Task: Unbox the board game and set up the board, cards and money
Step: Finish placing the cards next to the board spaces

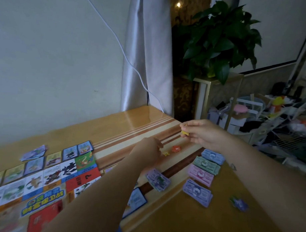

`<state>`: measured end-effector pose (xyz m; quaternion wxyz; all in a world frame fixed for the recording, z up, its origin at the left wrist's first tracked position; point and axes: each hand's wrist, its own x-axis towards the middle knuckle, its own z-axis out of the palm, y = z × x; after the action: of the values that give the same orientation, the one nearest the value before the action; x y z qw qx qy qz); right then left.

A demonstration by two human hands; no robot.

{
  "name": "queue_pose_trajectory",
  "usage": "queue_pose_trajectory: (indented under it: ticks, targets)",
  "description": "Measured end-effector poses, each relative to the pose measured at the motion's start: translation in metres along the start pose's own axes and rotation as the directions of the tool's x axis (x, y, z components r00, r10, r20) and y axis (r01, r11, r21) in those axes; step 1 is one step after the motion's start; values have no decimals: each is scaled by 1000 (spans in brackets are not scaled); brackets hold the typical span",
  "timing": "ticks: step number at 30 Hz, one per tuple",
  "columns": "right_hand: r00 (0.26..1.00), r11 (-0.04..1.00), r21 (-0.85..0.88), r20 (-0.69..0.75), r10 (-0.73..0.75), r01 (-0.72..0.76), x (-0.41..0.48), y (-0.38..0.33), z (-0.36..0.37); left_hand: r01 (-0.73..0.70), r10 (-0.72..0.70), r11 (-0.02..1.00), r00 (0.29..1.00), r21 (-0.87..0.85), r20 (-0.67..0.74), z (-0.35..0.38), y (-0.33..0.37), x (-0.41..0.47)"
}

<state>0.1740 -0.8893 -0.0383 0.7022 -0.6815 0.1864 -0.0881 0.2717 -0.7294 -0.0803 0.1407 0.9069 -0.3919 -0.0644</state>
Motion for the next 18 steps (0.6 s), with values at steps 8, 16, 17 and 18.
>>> queue_pose_trajectory:
  ticks: [8,16,17,18]
  targets:
    - [999,954,299,-47,4,10,-17,2,-7,-51,15,967,990,250,141,4,22,39]
    - [1000,976,215,-21,-23,27,-10,3,-1,16,-62,974,978,226,198,2,21,52]
    - [1000,978,205,-20,-24,28,-10,3,-1,7,-58,972,976,236,211,1,21,53]
    - [999,980,195,-20,-25,29,-10,3,-1,-3,-54,969,973,246,223,0,22,52]
